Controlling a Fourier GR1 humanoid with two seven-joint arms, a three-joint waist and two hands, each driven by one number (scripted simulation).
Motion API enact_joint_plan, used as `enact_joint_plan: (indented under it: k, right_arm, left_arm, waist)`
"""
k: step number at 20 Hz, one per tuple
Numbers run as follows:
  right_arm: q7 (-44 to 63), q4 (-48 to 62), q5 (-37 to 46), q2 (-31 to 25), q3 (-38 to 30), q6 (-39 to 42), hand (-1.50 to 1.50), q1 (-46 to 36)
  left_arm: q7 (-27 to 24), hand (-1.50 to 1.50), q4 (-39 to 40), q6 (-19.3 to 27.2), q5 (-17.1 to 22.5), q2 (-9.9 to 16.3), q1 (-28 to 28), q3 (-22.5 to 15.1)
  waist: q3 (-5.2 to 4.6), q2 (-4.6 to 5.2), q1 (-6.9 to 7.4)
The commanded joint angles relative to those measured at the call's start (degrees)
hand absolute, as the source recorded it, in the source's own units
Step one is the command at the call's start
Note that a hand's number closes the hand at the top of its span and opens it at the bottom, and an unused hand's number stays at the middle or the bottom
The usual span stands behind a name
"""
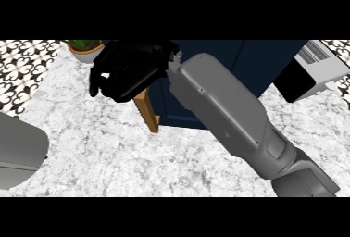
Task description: Pick up the wine, place it into the cabinet and close the cabinet
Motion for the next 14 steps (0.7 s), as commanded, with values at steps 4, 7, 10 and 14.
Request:
enact_joint_plan:
  k: [4, 7, 10, 14]
  right_arm:
    - [-6.5, 7.3, 4.0, -6.2, -5.1, -3.6, 1.50, -0.2]
    - [-9.2, 5.9, 6.4, -8.1, -6.1, -7.5, 1.50, -0.5]
    - [-10.9, 5.6, 7.5, -7.4, -6.2, -9.3, 1.50, 0.2]
    - [-12.6, 5.6, 7.8, -9.0, -7.1, -8.5, 1.50, 0.8]
  left_arm:
    - [-1.1, -1.50, 1.8, 0.0, 0.5, -1.1, -2.1, 4.0]
    - [-0.2, -1.50, 0.3, 1.4, -0.4, -1.0, -2.2, 4.0]
    - [0.0, -1.50, 0.2, 1.0, -1.3, -1.0, -2.1, 4.3]
    - [1.0, -1.50, -0.7, 1.4, -2.0, -1.4, -2.6, 3.6]
  waist:
    - [0.34, 1.67, -0.33]
    - [0.38, 1.53, -0.68]
    - [0.32, 1.56, -0.48]
    - [0.33, 1.99, -1.52]
